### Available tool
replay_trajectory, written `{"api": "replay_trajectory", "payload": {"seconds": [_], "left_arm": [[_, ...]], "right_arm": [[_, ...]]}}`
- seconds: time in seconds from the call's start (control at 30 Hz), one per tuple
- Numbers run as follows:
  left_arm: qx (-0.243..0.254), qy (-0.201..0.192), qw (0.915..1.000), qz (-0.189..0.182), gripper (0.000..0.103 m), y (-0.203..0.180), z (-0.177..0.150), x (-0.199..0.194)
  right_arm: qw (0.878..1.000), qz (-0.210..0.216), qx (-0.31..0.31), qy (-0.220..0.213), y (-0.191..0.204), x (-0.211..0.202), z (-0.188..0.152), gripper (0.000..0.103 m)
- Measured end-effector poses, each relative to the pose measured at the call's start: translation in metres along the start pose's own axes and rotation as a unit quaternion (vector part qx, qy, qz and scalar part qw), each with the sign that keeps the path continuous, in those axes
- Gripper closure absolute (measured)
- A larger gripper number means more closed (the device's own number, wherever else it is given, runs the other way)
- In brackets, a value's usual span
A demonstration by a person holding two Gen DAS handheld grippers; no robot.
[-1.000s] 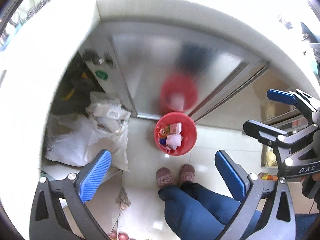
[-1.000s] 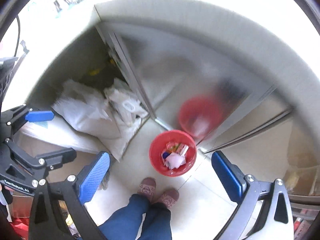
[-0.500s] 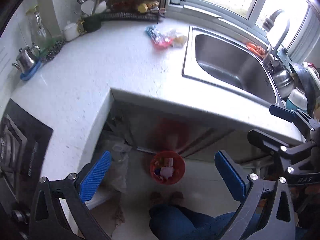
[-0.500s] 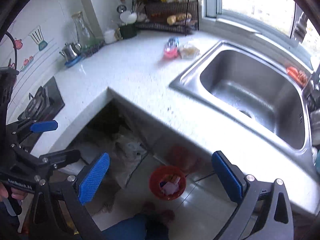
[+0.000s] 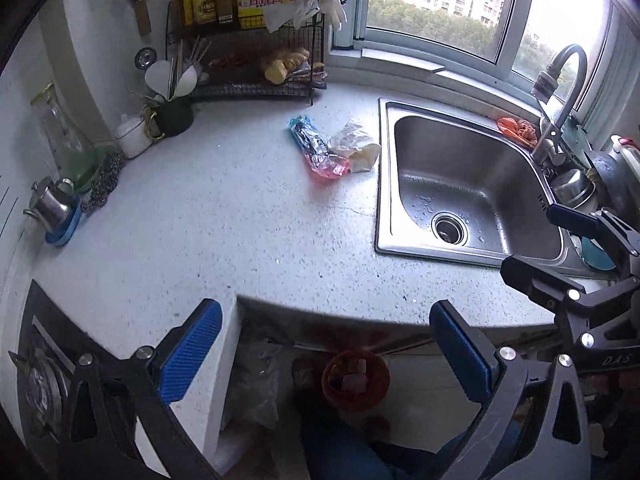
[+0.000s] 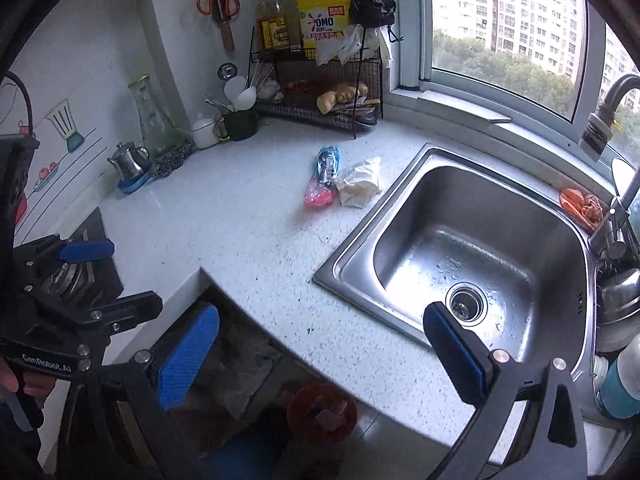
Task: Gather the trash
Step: 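Grasp the blue-and-pink wrapped package with the left gripper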
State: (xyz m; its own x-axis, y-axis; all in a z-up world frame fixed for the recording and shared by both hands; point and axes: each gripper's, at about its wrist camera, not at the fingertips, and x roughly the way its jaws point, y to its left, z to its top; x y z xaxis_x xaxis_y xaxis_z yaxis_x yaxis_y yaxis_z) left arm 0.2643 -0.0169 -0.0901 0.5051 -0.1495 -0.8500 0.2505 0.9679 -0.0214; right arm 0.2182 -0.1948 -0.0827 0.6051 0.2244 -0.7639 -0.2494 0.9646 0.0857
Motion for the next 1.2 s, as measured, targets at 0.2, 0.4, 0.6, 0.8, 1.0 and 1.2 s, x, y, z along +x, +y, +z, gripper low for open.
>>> {"api": "replay_trajectory", "payload": {"seconds": [0.2,0.4,0.6,0.8,1.0,1.2], "left_arm": [[0.021,0.002,0.9997,-0.014,0.000,0.021,0.056,0.037],[0.053,0.027,0.9976,-0.035,0.000,0.036,0.107,0.082],[0.063,0.064,0.9929,-0.077,0.000,0.045,0.137,0.129],[0.072,0.097,0.9876,-0.100,0.000,0.039,0.155,0.175],[0.076,0.127,0.9820,-0.118,0.000,0.030,0.166,0.216],[0.068,0.155,0.9778,-0.124,0.003,0.026,0.169,0.250]], "right_arm": [[1.000,-0.011,0.026,0.005,-0.012,0.035,0.037,0.001],[0.997,-0.037,0.058,0.020,-0.026,0.071,0.073,0.001],[0.992,-0.063,0.099,0.038,-0.042,0.098,0.092,0.001],[0.987,-0.092,0.119,0.060,-0.054,0.118,0.098,0.001],[0.981,-0.111,0.133,0.084,-0.068,0.139,0.102,0.001],[0.978,-0.118,0.136,0.102,-0.077,0.154,0.108,0.001]]}}
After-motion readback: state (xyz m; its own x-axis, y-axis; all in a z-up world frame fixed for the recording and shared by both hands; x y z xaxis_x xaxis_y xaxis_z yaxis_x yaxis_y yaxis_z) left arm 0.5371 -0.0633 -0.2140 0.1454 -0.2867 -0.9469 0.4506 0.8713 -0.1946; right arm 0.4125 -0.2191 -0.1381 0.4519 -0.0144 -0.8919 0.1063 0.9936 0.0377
